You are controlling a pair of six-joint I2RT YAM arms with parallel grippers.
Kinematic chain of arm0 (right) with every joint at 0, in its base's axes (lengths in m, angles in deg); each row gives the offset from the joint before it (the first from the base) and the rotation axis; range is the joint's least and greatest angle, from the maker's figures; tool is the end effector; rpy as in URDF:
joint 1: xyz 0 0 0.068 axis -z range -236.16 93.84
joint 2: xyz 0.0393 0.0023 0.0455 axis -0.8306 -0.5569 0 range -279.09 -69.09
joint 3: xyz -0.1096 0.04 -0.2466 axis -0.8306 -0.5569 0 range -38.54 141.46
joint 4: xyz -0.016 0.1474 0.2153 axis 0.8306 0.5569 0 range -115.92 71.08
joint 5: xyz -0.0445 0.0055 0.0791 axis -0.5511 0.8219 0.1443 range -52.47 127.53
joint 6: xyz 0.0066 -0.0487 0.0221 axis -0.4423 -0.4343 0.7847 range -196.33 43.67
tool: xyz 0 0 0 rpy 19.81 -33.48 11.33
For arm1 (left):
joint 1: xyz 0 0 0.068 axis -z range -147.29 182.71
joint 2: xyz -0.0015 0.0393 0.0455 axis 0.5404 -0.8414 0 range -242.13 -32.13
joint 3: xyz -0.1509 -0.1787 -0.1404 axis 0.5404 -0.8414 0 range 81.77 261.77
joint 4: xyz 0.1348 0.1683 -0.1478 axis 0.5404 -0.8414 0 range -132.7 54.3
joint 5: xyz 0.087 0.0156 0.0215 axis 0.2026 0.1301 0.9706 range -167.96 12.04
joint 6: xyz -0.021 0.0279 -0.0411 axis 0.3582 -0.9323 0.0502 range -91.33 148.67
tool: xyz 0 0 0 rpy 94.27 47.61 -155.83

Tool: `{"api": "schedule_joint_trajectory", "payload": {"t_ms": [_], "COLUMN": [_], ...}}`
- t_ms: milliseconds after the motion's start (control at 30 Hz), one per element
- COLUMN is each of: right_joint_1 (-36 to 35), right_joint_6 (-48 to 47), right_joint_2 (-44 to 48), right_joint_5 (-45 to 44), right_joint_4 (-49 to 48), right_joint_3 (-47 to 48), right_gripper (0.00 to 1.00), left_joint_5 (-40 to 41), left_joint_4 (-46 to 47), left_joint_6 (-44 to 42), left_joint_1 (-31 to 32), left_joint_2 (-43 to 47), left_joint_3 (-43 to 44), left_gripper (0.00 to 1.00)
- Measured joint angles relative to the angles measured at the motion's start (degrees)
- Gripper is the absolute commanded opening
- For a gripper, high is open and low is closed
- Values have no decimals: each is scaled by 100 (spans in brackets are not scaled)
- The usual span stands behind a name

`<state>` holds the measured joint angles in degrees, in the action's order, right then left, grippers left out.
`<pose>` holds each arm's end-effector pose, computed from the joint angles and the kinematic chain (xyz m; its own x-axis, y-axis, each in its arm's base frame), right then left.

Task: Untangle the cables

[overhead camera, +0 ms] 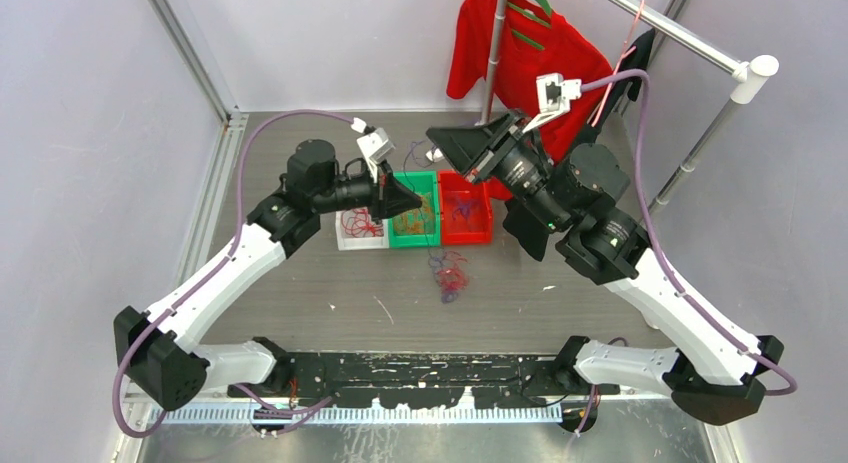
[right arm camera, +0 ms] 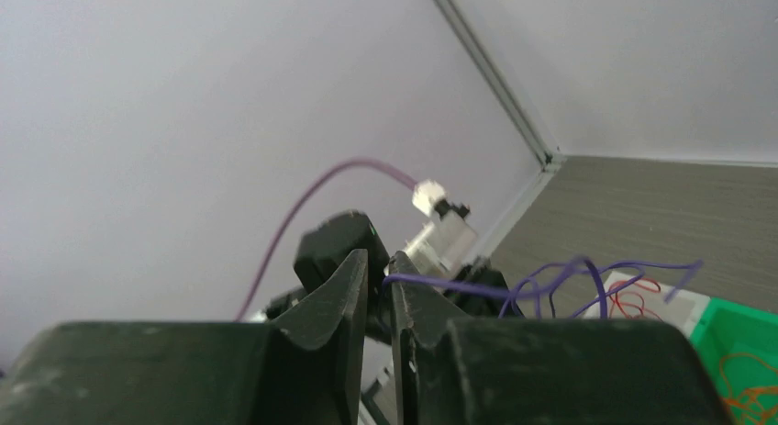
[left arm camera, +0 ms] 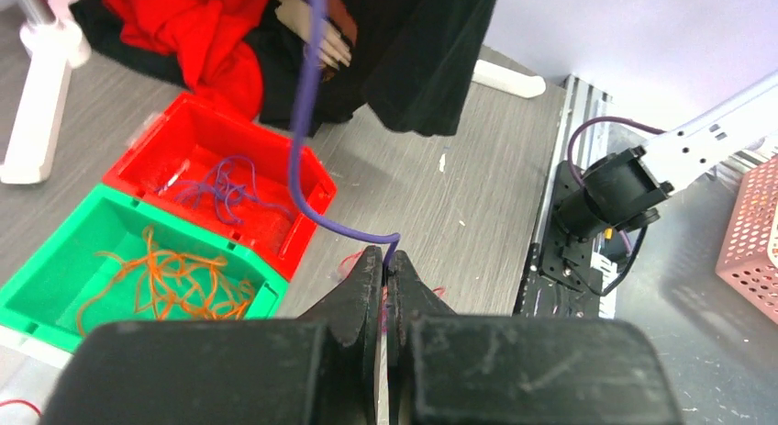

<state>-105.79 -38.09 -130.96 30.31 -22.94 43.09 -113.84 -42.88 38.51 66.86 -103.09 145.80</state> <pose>0.1397 0.1575 0.5171 -0.2727 0.6272 -0.7296 -0.6482 0.4406 0.6211 0.2234 -0.1768 0.3680 -0.3567 0.0747 -0.9312 0.8772 0.3697 -0.3064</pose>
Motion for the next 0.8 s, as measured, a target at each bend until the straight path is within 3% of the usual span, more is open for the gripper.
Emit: {"api": "schedule_joint_trajectory", "payload": {"t_ms": [167,367,533,667,800], "right_joint_1": [4,4,4,4,4], "right_joint_6": [-555,-1373,-1722,-1912,-2142], "right_joint_2": [76,90,-42,-98,393], "right_joint_5": [955,1757,1827,1709,1362], "right_joint_4": [671,1735,2555,2900,2896], "right_joint_3": [-24,-219,-387,-487,-1163], "right_gripper": [51,60,75,81,86], "left_joint_5": [-284,-520,-750,-822,-813], "left_joint_4": [-181,-304,-411,-678,-957], "left_joint_6": [-164,-262,-219,-321,-444], "left_joint_1": [-17,-22,-33,-33,-44], "left_joint_2": [118,125,125,164,343], "left_joint_3": [323,496,627,743,769], "left_gripper": [0,0,0,0,0]}}
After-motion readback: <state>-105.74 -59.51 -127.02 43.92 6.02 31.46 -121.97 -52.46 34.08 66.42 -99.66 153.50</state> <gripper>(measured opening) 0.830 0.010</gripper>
